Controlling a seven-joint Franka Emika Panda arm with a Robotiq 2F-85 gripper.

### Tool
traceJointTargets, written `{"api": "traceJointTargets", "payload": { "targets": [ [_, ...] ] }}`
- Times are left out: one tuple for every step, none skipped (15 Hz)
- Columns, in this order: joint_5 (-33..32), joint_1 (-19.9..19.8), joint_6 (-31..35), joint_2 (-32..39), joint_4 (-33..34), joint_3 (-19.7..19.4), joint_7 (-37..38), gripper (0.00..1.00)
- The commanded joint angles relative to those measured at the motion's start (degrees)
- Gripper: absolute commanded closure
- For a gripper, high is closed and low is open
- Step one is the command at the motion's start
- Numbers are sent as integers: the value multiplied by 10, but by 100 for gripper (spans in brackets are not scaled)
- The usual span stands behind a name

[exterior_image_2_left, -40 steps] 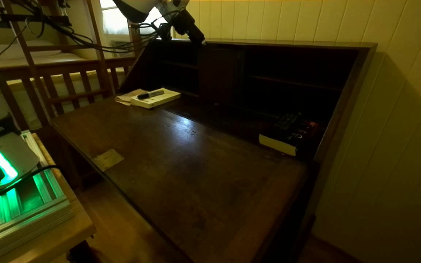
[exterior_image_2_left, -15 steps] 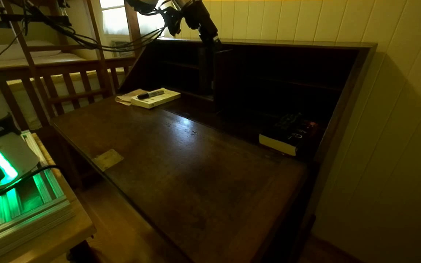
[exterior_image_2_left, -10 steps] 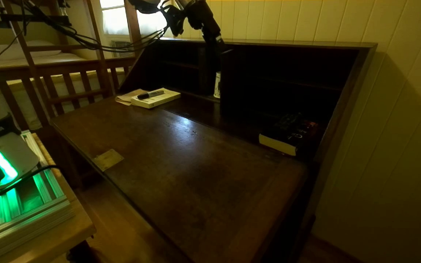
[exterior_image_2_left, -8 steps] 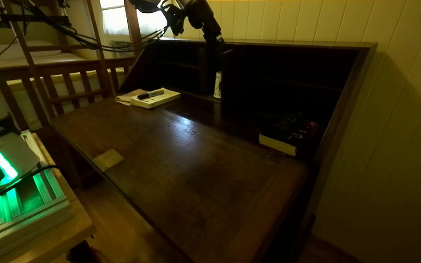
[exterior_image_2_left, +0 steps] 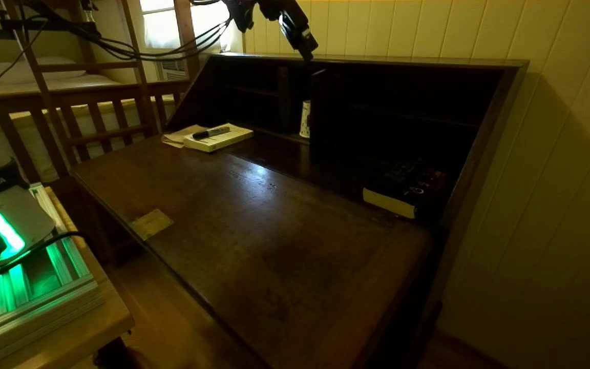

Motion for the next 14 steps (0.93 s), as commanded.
{"api": "traceJointTargets", "payload": {
  "targets": [
    [13, -11, 34, -52, -44, 6, -16, 0],
    [21, -10, 36, -59, -49, 8, -17, 0],
    [34, -9, 42, -63, -53, 10, -23, 0],
    [49, -7, 45, -64, -57, 13, -27, 0],
    [60, -6, 44, -65, -59, 17, -30, 0],
    [75, -5, 46, -63, -61, 21, -32, 0],
    [86, -4, 46, -61, -61, 25, -28, 0],
    [101, -3, 50, -57, -62, 28, -28, 0],
    [110, -3, 54, -54, -64, 32, -21, 0],
    [117, -3, 64, -49, -67, 35, -16, 0],
    [120, -4, 74, -44, -69, 37, -11, 0],
    [119, -5, 83, -38, -69, 38, -3, 0],
    [115, -6, 96, -32, -70, 39, 3, 0],
    [113, -6, 115, -25, -73, 38, 7, 0]
  ]
}}
